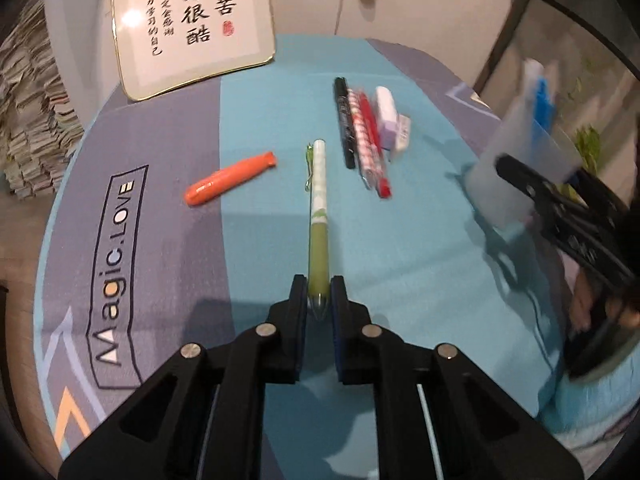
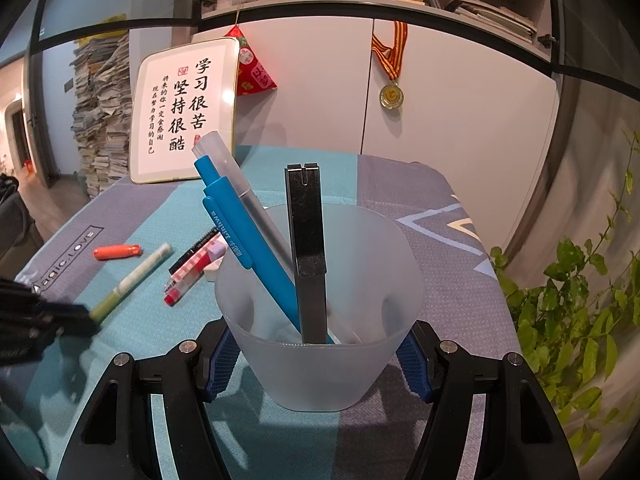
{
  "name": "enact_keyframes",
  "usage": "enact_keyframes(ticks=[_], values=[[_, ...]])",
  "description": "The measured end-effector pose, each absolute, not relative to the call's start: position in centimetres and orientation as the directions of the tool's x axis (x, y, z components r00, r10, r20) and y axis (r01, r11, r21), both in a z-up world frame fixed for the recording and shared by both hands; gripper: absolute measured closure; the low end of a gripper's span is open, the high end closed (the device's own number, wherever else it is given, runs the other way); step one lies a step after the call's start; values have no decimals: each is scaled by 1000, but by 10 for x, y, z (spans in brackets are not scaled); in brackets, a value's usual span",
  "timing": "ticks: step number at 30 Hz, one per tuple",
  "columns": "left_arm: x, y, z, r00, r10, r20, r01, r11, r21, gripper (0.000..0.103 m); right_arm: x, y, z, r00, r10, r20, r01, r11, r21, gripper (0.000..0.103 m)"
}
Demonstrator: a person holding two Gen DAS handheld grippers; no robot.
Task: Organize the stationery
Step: 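Grasp the green-capped pen with the left tool, then lift the green-capped pen with the left tool and drop it into the cup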
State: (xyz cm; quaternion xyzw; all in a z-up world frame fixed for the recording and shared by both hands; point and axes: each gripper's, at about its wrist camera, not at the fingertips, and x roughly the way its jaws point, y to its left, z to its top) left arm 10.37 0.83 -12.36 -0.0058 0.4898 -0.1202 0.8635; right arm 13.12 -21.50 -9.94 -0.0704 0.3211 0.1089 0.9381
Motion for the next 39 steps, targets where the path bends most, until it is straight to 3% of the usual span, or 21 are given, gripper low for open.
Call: enact_keyframes(ticks=[3, 8, 11, 19, 22, 24, 39], values=[[108, 4, -114, 545, -177, -819, 210, 975, -71, 59, 131, -215, -99, 770, 159, -618, -249, 966, -62, 34], [160, -16, -115, 564, -131, -815, 221, 975, -3, 63, 131, -215, -99, 770, 161, -618, -249, 967, -60, 34], [189, -19, -132, 498, -117, -859, 223, 975, -3, 82, 131, -215, -99, 769, 163, -618, -250, 967, -55, 34], [212, -17, -131, 514, -124, -848, 208, 978, -17, 78, 131, -216, -100, 768, 166, -618, -250, 967, -51, 34], [216, -21, -130, 503, -132, -854, 211, 977, -26, 90, 130, -215, -100, 769, 164, -618, -250, 967, -54, 34], [212, -25, -125, 508, -130, -851, 209, 978, -25, 90, 130, -216, -100, 768, 165, -618, -250, 967, -53, 34], [123, -36, -7, 770, -230, -595, 291, 957, 7, 91, 130, -214, -100, 771, 158, -617, -249, 966, -63, 34]])
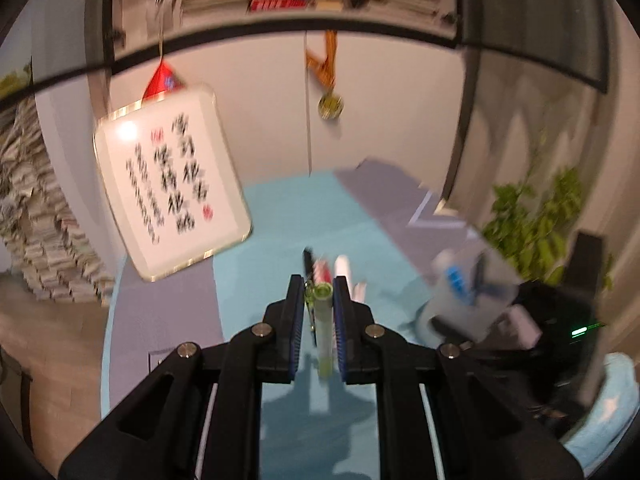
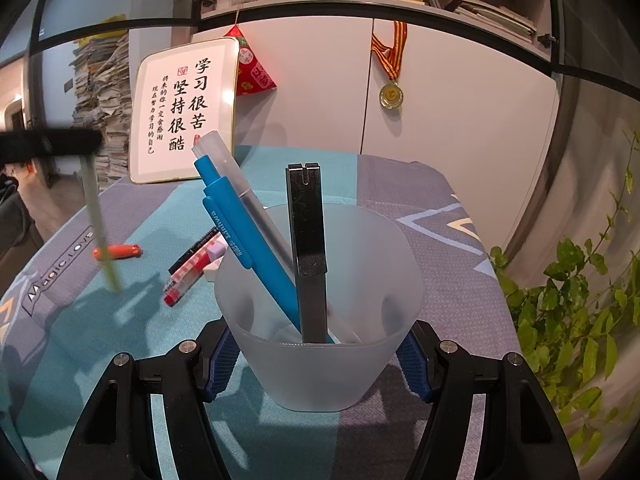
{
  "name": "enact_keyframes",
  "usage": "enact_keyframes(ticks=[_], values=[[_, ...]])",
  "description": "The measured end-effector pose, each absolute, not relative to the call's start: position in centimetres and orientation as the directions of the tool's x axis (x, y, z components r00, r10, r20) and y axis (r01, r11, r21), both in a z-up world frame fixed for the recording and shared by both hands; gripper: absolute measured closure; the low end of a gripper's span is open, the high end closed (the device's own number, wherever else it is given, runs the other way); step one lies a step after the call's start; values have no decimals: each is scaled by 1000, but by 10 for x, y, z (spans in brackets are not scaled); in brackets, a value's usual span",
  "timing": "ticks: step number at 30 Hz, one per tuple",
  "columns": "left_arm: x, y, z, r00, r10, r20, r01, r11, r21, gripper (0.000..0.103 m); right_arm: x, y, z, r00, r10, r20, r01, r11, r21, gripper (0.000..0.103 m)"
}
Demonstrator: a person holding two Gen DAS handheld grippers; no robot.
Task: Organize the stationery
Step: 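Lift the green-capped pen with the left tool and drop it into the cup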
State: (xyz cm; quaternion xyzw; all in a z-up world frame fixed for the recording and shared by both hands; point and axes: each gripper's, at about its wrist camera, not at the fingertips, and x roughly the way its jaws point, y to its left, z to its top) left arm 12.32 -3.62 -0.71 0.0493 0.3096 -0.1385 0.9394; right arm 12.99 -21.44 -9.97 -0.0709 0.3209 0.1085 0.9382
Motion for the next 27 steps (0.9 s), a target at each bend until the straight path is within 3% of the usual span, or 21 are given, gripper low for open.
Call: enact_keyframes(ticks=[18, 27], values=[[104, -92, 57, 806, -380, -454, 431, 902, 11, 91, 132, -216, -99, 767, 168, -619, -251, 967, -48, 34], [115, -106, 70, 766, -488, -418, 494, 863, -103, 91, 132, -216, -100, 767, 171, -619, -251, 967, -43, 34]])
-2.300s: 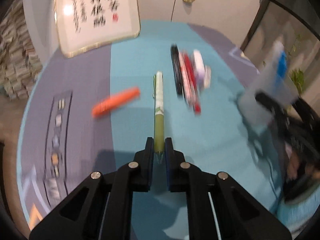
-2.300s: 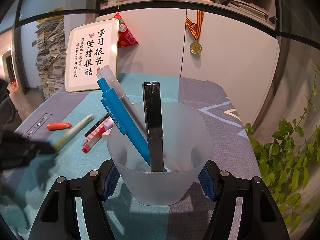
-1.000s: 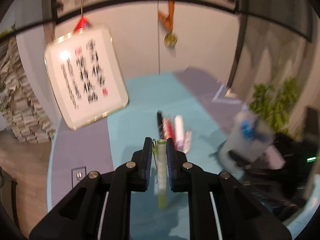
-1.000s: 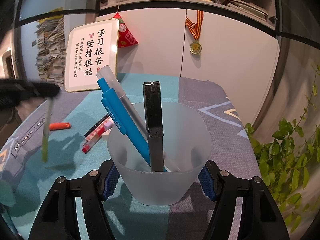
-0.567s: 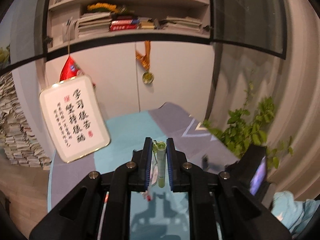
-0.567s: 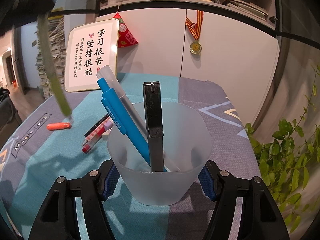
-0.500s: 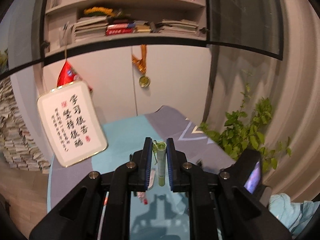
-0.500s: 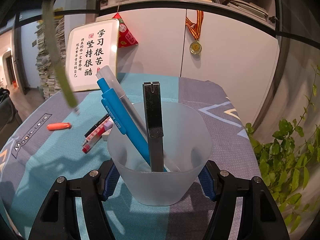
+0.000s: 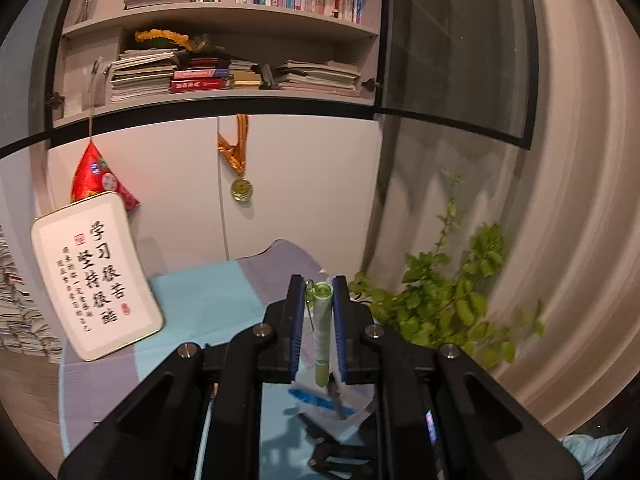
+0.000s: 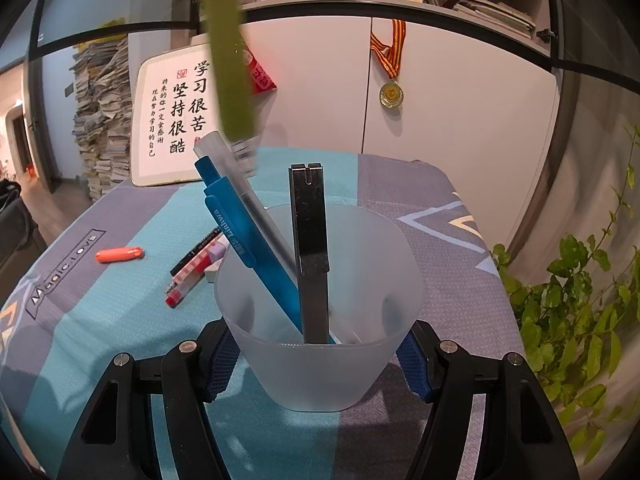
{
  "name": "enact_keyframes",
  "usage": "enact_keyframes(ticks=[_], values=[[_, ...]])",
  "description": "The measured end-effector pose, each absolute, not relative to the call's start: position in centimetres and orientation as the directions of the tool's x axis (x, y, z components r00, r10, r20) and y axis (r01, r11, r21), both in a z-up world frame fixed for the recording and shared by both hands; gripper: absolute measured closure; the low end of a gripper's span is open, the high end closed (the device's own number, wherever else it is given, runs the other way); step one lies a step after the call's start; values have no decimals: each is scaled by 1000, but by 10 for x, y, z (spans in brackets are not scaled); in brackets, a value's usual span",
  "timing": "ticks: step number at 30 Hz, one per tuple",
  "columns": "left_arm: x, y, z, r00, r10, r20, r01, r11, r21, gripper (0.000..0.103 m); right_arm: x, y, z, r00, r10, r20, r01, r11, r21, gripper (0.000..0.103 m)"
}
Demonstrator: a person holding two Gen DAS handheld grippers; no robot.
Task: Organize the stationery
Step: 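Lift the green-capped pen with the left tool and drop it into the cup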
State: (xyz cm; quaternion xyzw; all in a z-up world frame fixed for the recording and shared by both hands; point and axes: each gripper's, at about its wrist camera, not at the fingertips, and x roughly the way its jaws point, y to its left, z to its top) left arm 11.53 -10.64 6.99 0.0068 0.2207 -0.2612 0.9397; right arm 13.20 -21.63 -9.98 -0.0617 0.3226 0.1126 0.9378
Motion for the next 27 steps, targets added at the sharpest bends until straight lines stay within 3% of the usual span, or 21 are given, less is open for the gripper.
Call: enact_keyframes(ticks=[5, 15, 19, 21, 27], values=[[115, -118, 64, 753, -483, -447, 511, 857, -66, 91, 132, -216, -100, 766, 173, -619, -251, 967, -41, 34], [144, -125, 4, 623, -453, -638, 505, 856, -115, 91, 132, -217, -101, 766, 172, -620, -251, 967, -43, 34], [147, -117, 2, 597, -470, -651, 492, 855, -166, 87, 132, -217, -101, 767, 170, -619, -252, 967, -46, 34], [144, -113, 6, 604, -470, -643, 492, 855, -164, 75, 131, -217, -101, 767, 170, -619, -251, 967, -46, 34], [136, -81, 17, 691, -410, -596, 430, 895, -116, 74, 131, -217, -101, 767, 169, -619, -250, 967, -46, 34]])
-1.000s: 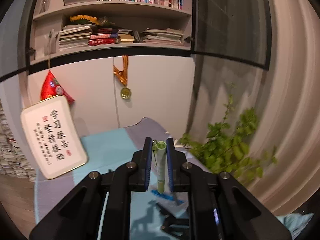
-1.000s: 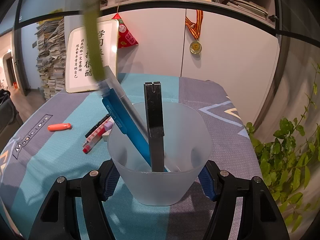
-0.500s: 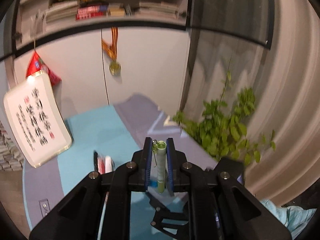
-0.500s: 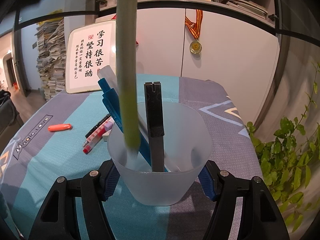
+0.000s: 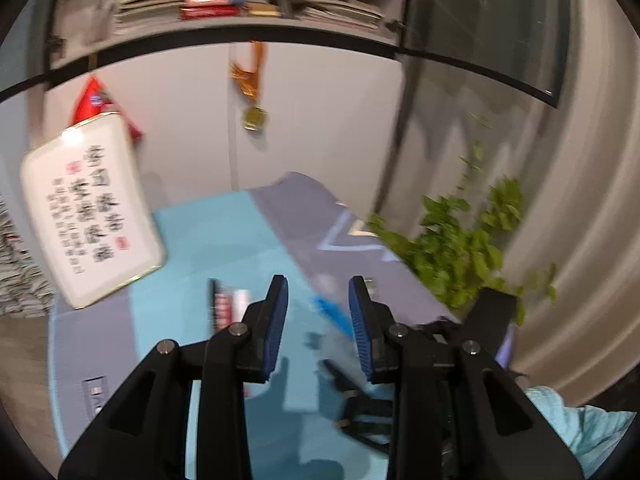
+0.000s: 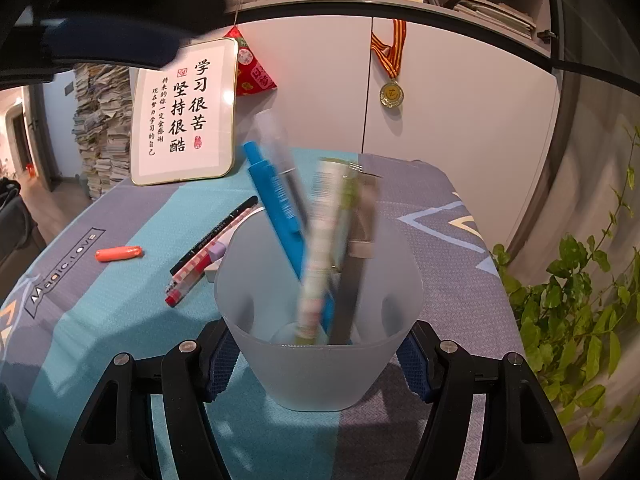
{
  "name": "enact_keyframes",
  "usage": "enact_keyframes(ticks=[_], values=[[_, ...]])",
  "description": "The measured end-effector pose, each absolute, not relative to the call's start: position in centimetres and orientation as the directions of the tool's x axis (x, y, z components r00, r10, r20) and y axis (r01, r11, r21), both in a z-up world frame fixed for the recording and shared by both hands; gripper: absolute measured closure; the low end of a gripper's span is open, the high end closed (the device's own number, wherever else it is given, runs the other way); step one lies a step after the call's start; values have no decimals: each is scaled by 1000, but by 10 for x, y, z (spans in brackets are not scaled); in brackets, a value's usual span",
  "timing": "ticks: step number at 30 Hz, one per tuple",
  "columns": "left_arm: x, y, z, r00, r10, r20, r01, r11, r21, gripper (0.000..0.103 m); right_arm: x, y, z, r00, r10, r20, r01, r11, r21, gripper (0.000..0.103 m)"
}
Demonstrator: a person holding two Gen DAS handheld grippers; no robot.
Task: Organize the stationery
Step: 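Lift the green-capped pen with the left tool and drop it into the cup, then move the left tool to the black marker and grasp it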
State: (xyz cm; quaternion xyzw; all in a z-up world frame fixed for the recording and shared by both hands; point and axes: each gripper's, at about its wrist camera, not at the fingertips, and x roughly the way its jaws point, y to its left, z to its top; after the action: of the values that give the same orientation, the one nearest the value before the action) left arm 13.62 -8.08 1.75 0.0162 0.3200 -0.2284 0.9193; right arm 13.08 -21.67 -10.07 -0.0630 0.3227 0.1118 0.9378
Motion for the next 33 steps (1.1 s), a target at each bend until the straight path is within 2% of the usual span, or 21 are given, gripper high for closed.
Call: enact_keyframes(ticks=[4, 9, 12, 18, 27, 33], values=[[146, -44, -1, 711, -316, -628, 324, 940, -106, 73, 130, -216, -100, 768, 166, -619, -250, 967, -51, 34], [161, -12, -54, 665, -198, -720, 219, 974, -65, 75, 130, -216, -101, 768, 164, -619, -249, 967, -53, 34], [169, -12, -82, 619, -194, -761, 225, 972, -64, 75, 130, -216, -101, 768, 160, -620, -248, 967, -58, 34], [180, -28, -118, 589, -150, -794, 275, 961, 22, 74, 130, -216, -101, 767, 161, -621, -249, 967, -57, 34], [188, -35, -126, 592, -139, -794, 289, 956, 48, 76, 130, -217, -101, 765, 161, -624, -249, 967, -55, 34], [190, -36, -124, 592, -168, -788, 288, 957, 13, 75, 131, -218, -101, 762, 160, -628, -249, 967, -55, 34]])
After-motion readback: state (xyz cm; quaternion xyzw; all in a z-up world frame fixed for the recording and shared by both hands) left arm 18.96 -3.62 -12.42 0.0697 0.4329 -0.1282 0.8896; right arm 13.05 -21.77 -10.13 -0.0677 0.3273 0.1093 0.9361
